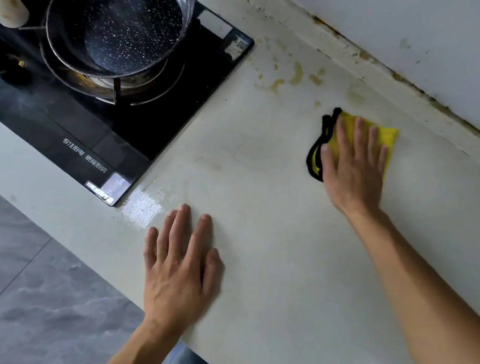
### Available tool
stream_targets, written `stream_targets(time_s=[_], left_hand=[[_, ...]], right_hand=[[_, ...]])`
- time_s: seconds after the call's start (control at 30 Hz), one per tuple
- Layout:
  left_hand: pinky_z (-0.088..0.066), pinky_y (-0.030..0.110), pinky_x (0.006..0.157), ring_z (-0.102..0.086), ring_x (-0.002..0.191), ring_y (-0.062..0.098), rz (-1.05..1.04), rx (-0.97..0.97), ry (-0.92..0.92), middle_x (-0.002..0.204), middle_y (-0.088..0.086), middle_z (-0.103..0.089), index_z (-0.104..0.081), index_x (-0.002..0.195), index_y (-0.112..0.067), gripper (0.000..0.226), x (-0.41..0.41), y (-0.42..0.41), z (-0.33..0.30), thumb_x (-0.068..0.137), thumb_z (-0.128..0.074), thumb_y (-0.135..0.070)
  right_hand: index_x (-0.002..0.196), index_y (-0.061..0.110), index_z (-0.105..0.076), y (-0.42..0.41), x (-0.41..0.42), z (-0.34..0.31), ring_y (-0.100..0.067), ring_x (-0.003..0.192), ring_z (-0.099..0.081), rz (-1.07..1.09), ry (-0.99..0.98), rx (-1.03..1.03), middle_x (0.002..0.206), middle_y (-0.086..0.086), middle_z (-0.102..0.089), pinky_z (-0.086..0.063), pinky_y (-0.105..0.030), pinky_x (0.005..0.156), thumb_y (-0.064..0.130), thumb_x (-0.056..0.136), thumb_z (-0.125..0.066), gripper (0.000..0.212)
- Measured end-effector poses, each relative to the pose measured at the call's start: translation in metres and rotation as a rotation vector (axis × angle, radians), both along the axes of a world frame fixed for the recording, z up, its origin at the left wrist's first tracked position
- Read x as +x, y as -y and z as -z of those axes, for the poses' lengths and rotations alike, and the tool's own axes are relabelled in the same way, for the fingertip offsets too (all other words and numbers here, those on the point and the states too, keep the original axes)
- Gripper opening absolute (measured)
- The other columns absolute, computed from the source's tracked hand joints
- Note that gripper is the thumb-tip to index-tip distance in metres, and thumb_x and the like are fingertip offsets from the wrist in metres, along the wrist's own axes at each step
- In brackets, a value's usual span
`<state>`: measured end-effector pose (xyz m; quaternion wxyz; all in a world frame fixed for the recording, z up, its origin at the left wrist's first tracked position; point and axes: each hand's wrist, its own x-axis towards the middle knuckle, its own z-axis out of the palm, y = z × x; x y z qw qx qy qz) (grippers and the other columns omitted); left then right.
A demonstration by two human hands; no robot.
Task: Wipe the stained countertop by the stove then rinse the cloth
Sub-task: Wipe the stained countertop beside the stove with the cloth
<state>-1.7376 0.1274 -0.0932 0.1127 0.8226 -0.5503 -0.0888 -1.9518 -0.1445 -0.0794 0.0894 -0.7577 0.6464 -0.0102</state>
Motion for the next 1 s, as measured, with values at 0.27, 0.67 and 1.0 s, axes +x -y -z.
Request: stream_targets(time_s=[0.27, 0.67, 1.0], left_hand=[[-0.024, 0.057, 0.124, -0.034, 0.153, 0.036, 0.017, 0.022, -0.016, 0.161, 0.01, -0.041, -0.051, 0.15, -0.027, 0.054, 0.003, 0.014, -0.015, 0.099, -0.045, -0.044], [-0.018, 0.062, 0.125, -0.025, 0.155, 0.032, 0.281, -0.037, -0.025, 0.161, 0.004, -0.037, -0.046, 0.151, -0.024, 0.053, -0.016, 0.104, -0.005, 0.1, -0.047, -0.04], [-0.018, 0.062, 0.125, -0.03, 0.155, 0.035, 0.285, -0.068, -0.024, 0.163, 0.008, -0.041, -0.053, 0.15, -0.021, 0.058, -0.017, 0.106, -0.003, 0.096, -0.052, -0.041]], right_hand=[[0.168, 0.036, -0.019, -0.035, 0.056, 0.005, -0.027, 0.164, -0.007, -0.328, 0.032, 0.005, 0.178, 0.001, -0.01, -0.009, -0.054, 0.132, 0.059, 0.107, -0.026, 0.065], [0.168, 0.034, -0.018, 0.028, -0.051, 0.006, -0.025, 0.164, -0.006, 0.191, 0.01, -0.036, 0.178, -0.001, -0.01, -0.005, -0.053, 0.132, 0.062, 0.106, -0.016, 0.069], [0.169, 0.029, -0.017, 0.066, 0.046, 0.009, -0.03, 0.164, -0.006, -0.004, 0.016, -0.077, 0.177, -0.007, -0.01, -0.004, -0.053, 0.132, 0.055, 0.109, -0.026, 0.066]])
